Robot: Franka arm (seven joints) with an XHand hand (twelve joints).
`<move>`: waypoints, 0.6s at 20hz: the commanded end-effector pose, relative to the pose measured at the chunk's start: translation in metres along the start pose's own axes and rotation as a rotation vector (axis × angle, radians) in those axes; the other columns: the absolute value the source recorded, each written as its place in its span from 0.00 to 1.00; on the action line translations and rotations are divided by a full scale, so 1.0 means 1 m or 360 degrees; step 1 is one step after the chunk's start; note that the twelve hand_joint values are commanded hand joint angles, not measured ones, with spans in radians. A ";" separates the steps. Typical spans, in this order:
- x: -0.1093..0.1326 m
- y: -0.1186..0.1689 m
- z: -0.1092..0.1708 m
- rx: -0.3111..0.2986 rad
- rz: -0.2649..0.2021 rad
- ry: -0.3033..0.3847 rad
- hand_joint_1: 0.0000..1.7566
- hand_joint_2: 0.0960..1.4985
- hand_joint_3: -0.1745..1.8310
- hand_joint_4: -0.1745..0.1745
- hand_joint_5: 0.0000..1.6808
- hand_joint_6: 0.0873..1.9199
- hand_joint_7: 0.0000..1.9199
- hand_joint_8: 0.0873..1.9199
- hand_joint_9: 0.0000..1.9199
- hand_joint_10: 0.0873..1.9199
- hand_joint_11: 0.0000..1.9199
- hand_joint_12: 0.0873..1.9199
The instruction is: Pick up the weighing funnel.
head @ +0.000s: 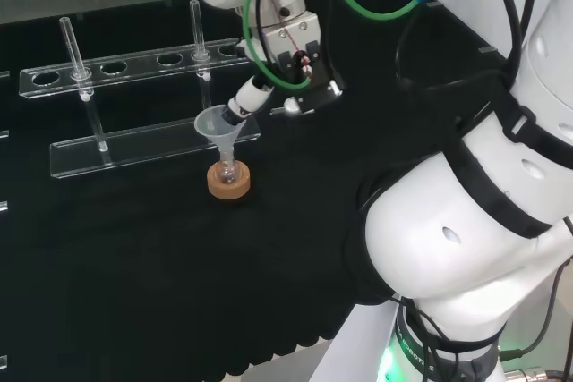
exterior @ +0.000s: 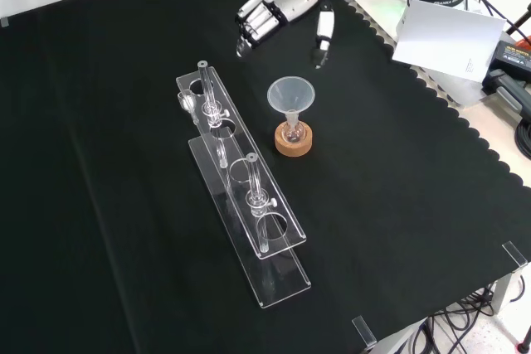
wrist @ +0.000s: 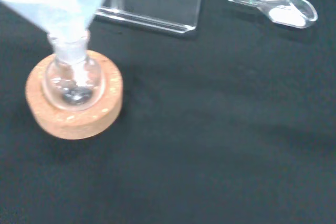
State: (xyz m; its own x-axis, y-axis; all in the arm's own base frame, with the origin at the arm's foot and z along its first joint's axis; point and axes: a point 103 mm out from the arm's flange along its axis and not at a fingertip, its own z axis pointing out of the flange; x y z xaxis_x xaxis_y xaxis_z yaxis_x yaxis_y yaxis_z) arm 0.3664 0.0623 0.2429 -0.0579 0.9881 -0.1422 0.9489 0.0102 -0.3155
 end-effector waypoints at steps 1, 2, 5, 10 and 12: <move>-0.036 0.002 -0.003 -0.0048 0.0043 0.0007 0.30 0.48 0.15 0.34 0.16 0.00 0.07 0.35 0.19 0.36 0.06 0.76; -0.040 0.003 -0.005 -0.0042 0.0048 0.0005 0.30 0.48 0.15 0.34 0.16 0.00 0.08 0.35 0.20 0.35 0.07 0.75; -0.054 0.010 -0.008 -0.0067 0.0059 -0.0011 0.31 0.48 0.15 0.34 0.18 0.00 0.09 0.35 0.21 0.35 0.08 0.75; -0.077 0.027 -0.013 -0.0076 0.0101 -0.0040 0.34 0.49 0.17 0.34 0.21 0.00 0.15 0.35 0.27 0.32 0.13 0.72; -0.087 0.036 -0.012 -0.0061 0.0119 -0.0038 0.37 0.49 0.18 0.34 0.23 0.00 0.17 0.35 0.30 0.30 0.16 0.71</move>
State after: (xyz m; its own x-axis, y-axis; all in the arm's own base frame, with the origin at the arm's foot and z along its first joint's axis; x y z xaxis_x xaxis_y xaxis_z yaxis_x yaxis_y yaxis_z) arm 0.3904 0.0035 0.2572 -0.0159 0.9852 -0.1705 0.9639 -0.0302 -0.2647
